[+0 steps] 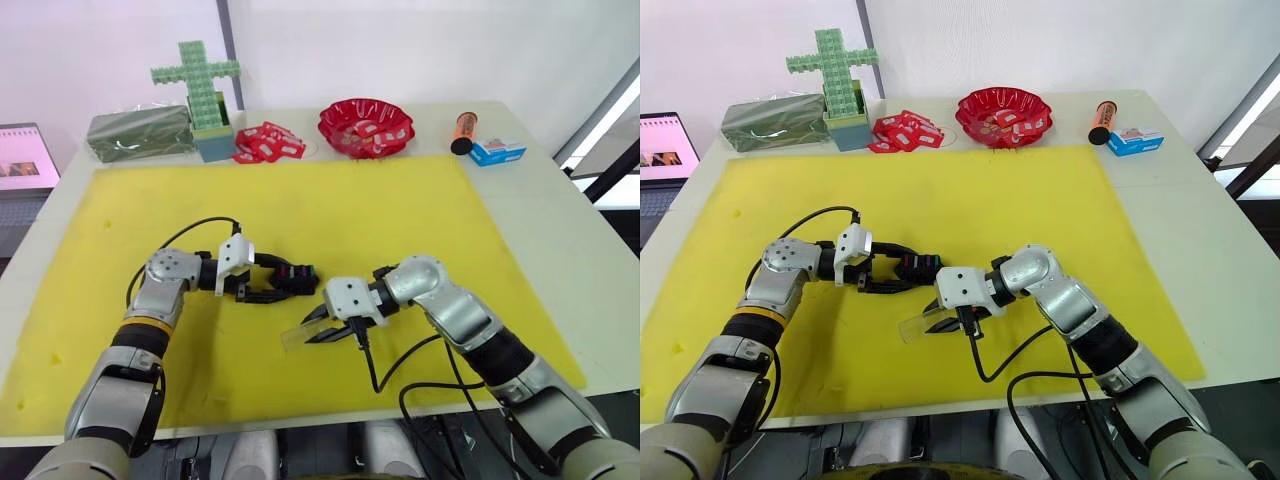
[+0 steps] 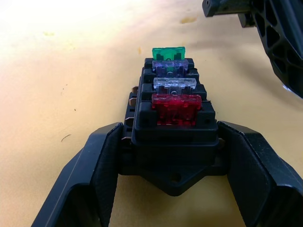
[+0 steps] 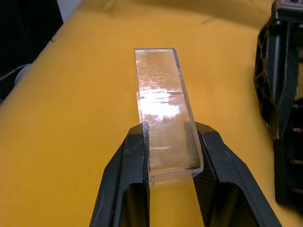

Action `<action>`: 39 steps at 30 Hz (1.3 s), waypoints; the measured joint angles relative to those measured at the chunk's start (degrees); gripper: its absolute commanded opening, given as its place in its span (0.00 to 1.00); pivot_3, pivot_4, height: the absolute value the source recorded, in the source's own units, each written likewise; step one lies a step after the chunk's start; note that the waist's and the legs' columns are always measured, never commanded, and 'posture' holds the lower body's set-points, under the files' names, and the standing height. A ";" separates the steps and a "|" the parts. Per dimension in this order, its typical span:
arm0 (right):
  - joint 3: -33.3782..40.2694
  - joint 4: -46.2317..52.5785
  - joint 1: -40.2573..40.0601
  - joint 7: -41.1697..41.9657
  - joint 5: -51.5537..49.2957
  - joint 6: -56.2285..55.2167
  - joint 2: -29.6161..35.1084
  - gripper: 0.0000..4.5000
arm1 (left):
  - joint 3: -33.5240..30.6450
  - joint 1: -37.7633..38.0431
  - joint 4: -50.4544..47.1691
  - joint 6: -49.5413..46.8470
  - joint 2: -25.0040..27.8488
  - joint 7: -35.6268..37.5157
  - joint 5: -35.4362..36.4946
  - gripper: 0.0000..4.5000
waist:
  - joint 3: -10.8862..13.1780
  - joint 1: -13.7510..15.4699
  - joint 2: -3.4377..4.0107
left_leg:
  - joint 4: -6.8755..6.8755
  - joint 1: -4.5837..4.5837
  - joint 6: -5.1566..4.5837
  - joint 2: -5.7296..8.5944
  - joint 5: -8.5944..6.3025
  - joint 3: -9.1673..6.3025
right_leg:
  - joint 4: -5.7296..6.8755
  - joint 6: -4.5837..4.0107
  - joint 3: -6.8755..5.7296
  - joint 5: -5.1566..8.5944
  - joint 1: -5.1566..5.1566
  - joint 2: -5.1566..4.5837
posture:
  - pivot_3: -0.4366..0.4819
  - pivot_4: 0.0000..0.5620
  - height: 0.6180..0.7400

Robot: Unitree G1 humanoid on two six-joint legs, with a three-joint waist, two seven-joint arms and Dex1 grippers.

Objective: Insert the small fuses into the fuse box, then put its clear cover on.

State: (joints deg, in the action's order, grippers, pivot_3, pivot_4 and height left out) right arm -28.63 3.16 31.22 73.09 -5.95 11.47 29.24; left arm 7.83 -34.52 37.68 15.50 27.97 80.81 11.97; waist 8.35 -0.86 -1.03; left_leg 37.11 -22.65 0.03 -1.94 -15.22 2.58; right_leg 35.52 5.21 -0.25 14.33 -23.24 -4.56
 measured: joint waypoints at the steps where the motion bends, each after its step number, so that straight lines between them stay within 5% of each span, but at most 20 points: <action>1: 0.70 0.84 -0.57 -0.51 -0.04 0.33 0.66 0.19 | 0.00 0.00 0.01 0.02 0.00 -0.01 -0.01 0.62 | 0.00 0.00 0.00 | 0.00 0.00 0.00 0.00 0.00 0.00 | 0.00 0.00 0.00 0.00 0.00 0.00 | 0.48 0.27 1.00; 9: 16.56 14.82 -5.73 -14.13 2.30 3.70 8.80 0.19 | -0.12 0.64 -0.44 0.17 0.00 -0.85 0.04 0.62 | 0.00 0.06 -0.03 | 0.00 0.02 0.01 -0.01 0.00 -0.03 | -0.03 -0.03 0.01 0.01 0.00 -0.02 | 0.48 0.27 1.00; 18: 11.36 6.56 -12.08 -38.89 33.96 -14.54 15.07 0.19 | -0.11 0.64 -0.28 0.39 0.00 -0.91 0.04 0.62 | 0.00 0.01 -0.03 | -0.03 0.01 0.01 0.01 0.00 0.17 | -0.08 -0.04 0.03 0.03 -0.02 0.01 | 0.48 0.27 1.00; 25: 8.89 6.28 -13.55 -45.86 42.43 -19.39 14.06 0.19 | -0.06 0.48 -0.09 0.41 -0.02 -1.00 0.04 0.62 | -0.01 0.08 -0.12 | 0.02 0.01 0.01 0.02 0.00 0.17 | -0.10 -0.04 0.04 0.02 0.05 0.00 | 0.48 0.27 1.00; 36: 12.72 10.56 -17.88 -37.36 33.88 -20.07 15.89 0.99 | -0.02 0.40 0.23 0.72 -0.03 -1.02 0.04 0.62 | 0.00 0.13 -0.16 | 0.01 0.04 0.00 0.02 0.00 0.15 | -0.12 -0.03 0.04 0.02 0.09 0.00 | 0.48 0.27 1.00; 39: 15.42 13.56 -20.10 -31.76 26.41 -17.67 16.81 0.99 | -0.03 0.37 0.43 1.07 -0.03 -1.02 0.04 0.62 | 0.01 0.11 -0.20 | 0.01 0.05 0.00 0.01 0.00 0.14 | -0.11 -0.03 0.04 0.02 0.11 0.01 | 0.48 0.27 1.00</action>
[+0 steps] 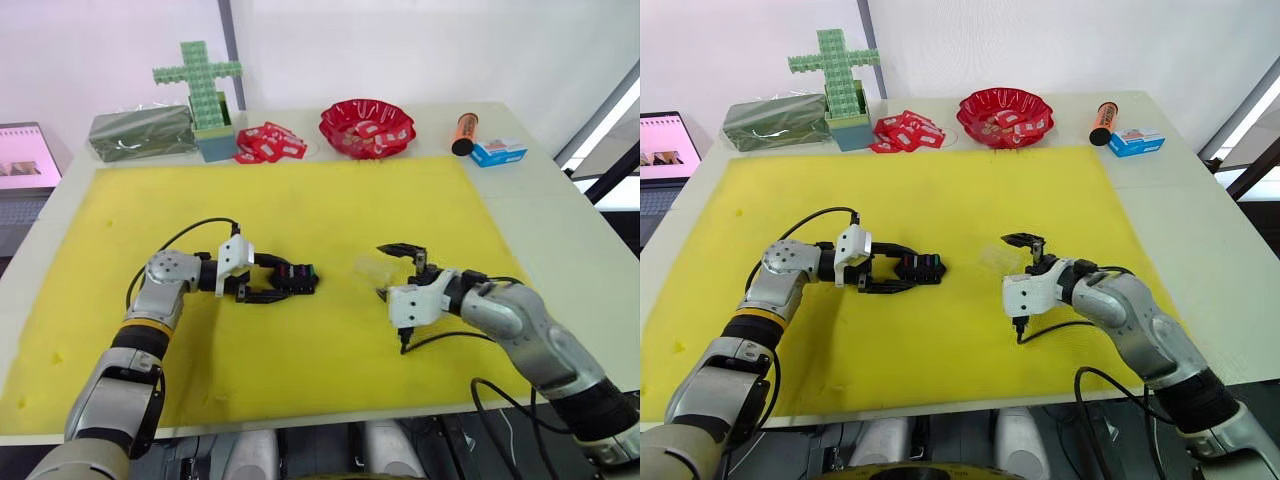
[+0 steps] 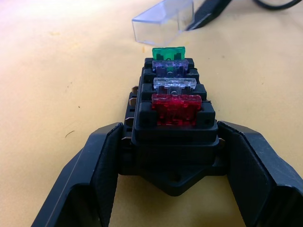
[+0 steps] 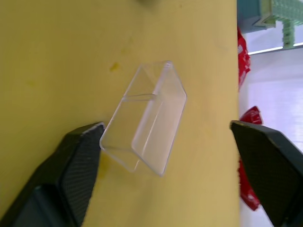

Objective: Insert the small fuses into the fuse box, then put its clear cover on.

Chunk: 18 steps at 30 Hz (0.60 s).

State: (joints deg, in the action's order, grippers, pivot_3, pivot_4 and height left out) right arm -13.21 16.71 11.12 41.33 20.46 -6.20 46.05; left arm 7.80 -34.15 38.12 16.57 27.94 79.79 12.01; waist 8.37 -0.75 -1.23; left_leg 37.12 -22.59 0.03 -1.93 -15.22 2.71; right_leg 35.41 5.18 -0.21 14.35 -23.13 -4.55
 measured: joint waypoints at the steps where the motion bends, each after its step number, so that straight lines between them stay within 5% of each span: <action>1: 0.53 0.72 -0.63 1.49 -2.34 1.23 -0.05 0.99 | -0.02 -0.01 0.07 0.04 0.00 0.00 0.00 0.62 | 0.00 -0.02 0.00 | 0.00 0.01 0.00 0.00 0.00 0.00 | 0.00 0.00 0.00 0.00 0.00 0.00 | 0.48 0.27 1.00; 8: 8.62 9.04 -0.82 4.34 -31.41 27.96 -11.95 0.99 | -0.08 -0.13 0.64 0.31 -0.03 -0.05 0.00 0.62 | 0.02 -0.02 -0.05 | 0.04 0.08 0.00 -0.12 0.00 -0.22 | 0.04 -0.03 0.01 -0.02 0.06 -0.01 | 0.48 0.27 1.00; 18: 8.91 -5.38 2.59 4.20 -31.24 29.08 -12.33 0.99 | -0.09 -0.03 0.22 0.12 -0.18 0.00 0.00 0.62 | 0.05 0.04 -0.01 | -0.02 0.04 0.00 -0.05 0.00 -0.17 | -0.01 -0.04 0.01 -0.02 0.01 -0.04 | 0.48 0.27 1.00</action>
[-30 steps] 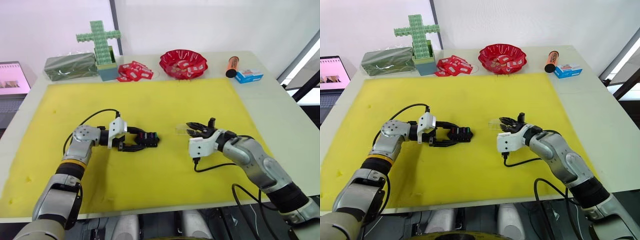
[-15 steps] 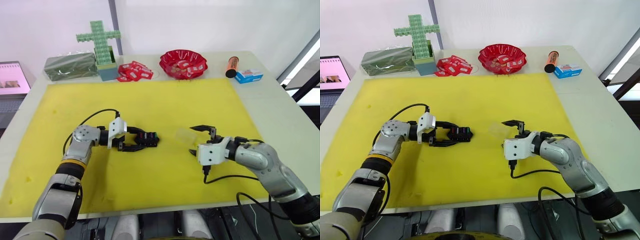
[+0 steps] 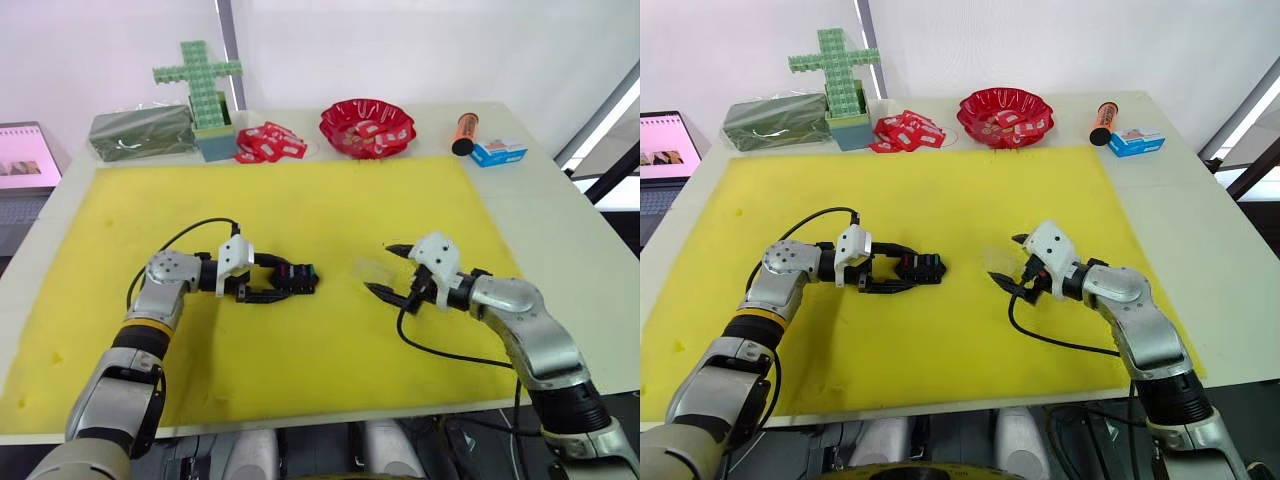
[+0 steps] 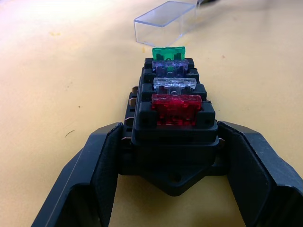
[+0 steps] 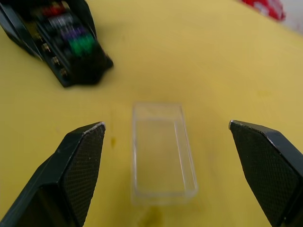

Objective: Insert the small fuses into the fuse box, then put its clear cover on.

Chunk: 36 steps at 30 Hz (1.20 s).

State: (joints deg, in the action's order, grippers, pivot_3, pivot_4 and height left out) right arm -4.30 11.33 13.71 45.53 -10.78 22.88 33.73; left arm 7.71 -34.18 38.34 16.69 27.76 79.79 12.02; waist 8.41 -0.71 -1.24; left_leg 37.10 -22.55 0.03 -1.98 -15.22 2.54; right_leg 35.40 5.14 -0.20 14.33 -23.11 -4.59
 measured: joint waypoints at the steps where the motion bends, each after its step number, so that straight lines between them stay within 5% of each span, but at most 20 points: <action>1: -0.09 -0.91 0.39 0.47 -0.04 -0.27 -0.04 0.99 | 0.00 -0.02 0.02 -0.01 0.03 0.04 0.00 0.62 | 0.00 -0.06 0.00 | 0.00 0.00 0.00 0.00 0.00 0.00 | 0.00 0.00 0.00 0.00 0.00 0.01 | 0.48 0.27 1.00; 15: -2.59 -11.69 4.25 5.64 -1.06 -5.23 -1.80 0.99 | 0.01 -0.21 -0.36 -1.55 0.02 0.06 0.05 0.62 | 0.00 -0.04 0.00 | 0.02 0.00 0.00 0.03 0.00 0.06 | 0.01 0.03 0.00 -0.01 0.01 0.01 | 0.48 0.27 1.00; 18: -2.71 -12.81 4.77 5.81 -0.70 -7.25 -2.62 0.86 | -0.01 -0.15 -0.67 -2.12 0.02 0.05 0.08 0.62 | 0.00 -0.01 0.00 | 0.01 0.00 0.00 0.03 0.00 0.07 | 0.02 0.03 0.00 -0.01 0.01 0.02 | 0.48 0.27 1.00; 24: -2.72 -13.40 4.78 6.58 -0.73 -10.23 -3.44 0.40 | -0.04 0.14 -1.21 -2.68 0.03 -0.05 0.25 0.62 | 0.00 -0.02 0.00 | 0.02 0.00 0.00 0.03 0.00 0.09 | 0.02 0.03 0.00 -0.01 0.01 0.02 | 0.48 0.27 1.00; 29: -2.72 -12.94 4.78 7.84 -0.87 -10.57 -3.23 0.40 | -0.03 0.23 -1.50 -2.70 0.06 -0.05 0.25 0.62 | 0.01 -0.02 0.01 | 0.01 -0.01 0.00 0.03 0.00 0.08 | 0.02 0.03 0.00 -0.01 0.01 0.01 | 0.48 0.27 1.00; 36: -4.33 2.23 12.11 10.60 -4.54 1.62 -0.71 0.40 | 0.30 2.68 -7.92 -6.29 0.03 0.03 0.98 0.62 | 0.10 0.04 0.12 | 0.00 -0.11 0.00 0.00 0.00 -0.05 | 0.06 0.04 0.00 -0.02 -0.11 0.02 | 0.48 0.27 1.00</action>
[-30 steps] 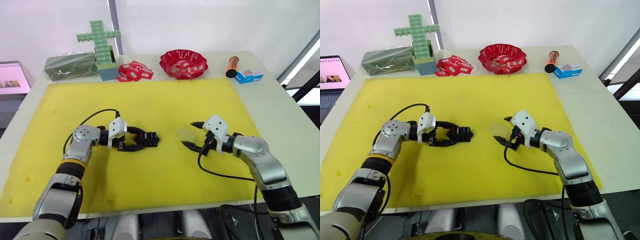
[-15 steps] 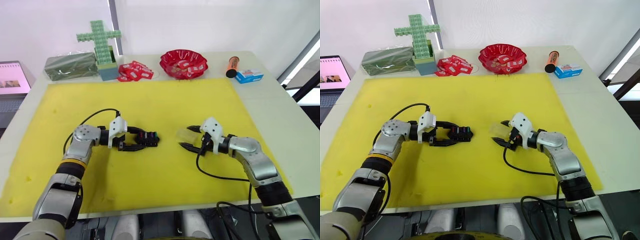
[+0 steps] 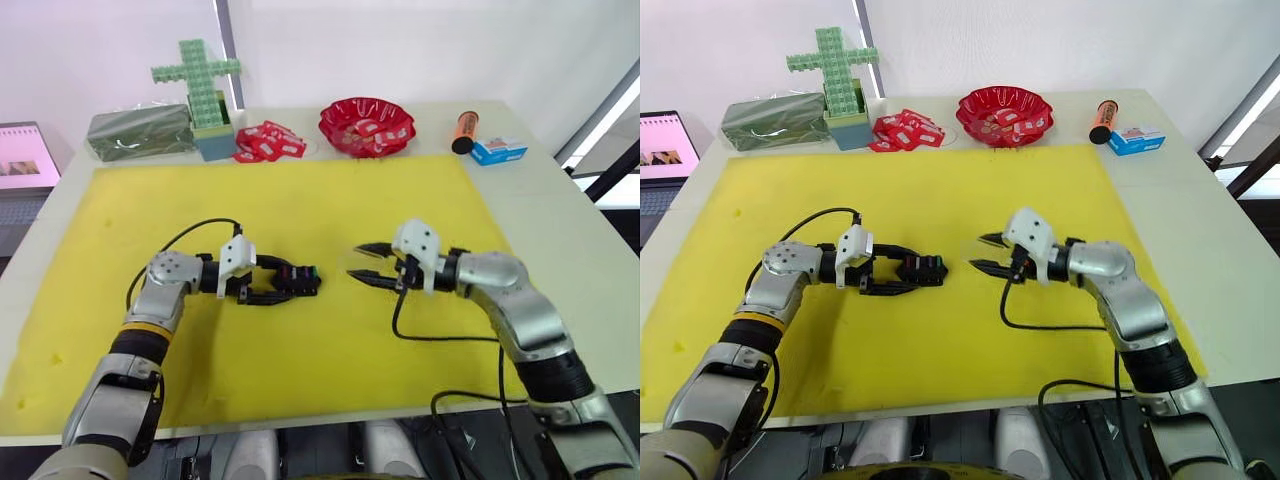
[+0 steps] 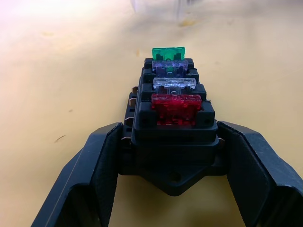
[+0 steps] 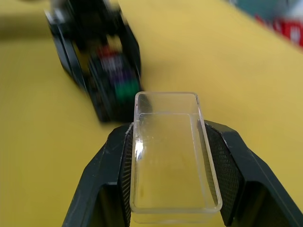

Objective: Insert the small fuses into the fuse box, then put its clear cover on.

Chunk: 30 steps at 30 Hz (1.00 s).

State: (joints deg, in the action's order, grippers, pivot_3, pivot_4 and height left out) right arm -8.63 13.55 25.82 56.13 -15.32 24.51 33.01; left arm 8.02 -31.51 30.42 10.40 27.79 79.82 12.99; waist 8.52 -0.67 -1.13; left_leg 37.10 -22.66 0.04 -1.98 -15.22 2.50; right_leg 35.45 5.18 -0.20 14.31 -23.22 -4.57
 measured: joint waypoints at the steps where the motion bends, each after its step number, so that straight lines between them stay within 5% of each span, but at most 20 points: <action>1: -0.69 1.19 1.76 0.19 -0.28 1.32 -0.01 0.40 | 0.15 0.44 -0.91 -0.30 -0.10 0.05 0.04 0.62 | 0.00 0.10 -0.01 | -0.01 -0.01 0.00 0.01 0.00 -0.01 | -0.01 0.00 -0.02 0.00 0.01 0.00 | 0.48 0.27 1.00; 11: -10.29 1.45 6.10 2.58 -0.53 3.57 -3.17 0.40 | 0.98 4.46 -7.80 -3.34 -2.24 -0.07 0.27 0.62 | 0.00 0.26 -0.01 | 0.15 -0.48 0.00 0.14 0.00 -0.02 | -0.13 0.02 -0.08 -0.01 -0.20 -0.13 | 0.48 0.27 1.00; 30: -13.64 -7.57 6.32 4.45 4.37 -5.00 -5.05 0.40 | 0.83 5.36 -8.46 -3.36 -1.93 -0.15 0.25 0.62 | 0.00 0.05 -0.01 | 0.18 -0.46 0.00 0.14 0.00 0.01 | -0.05 0.16 -0.12 -0.09 -0.20 -0.06 | 0.48 0.27 1.00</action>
State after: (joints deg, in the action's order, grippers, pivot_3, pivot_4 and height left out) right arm -22.26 5.99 32.14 60.58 -10.94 19.51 27.96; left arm 8.85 -26.14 21.96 7.04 25.87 79.67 13.25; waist 8.51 -0.62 -1.14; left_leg 37.28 -23.12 0.04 -1.84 -15.22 2.51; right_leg 35.40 5.34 -0.32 14.21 -23.42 -4.63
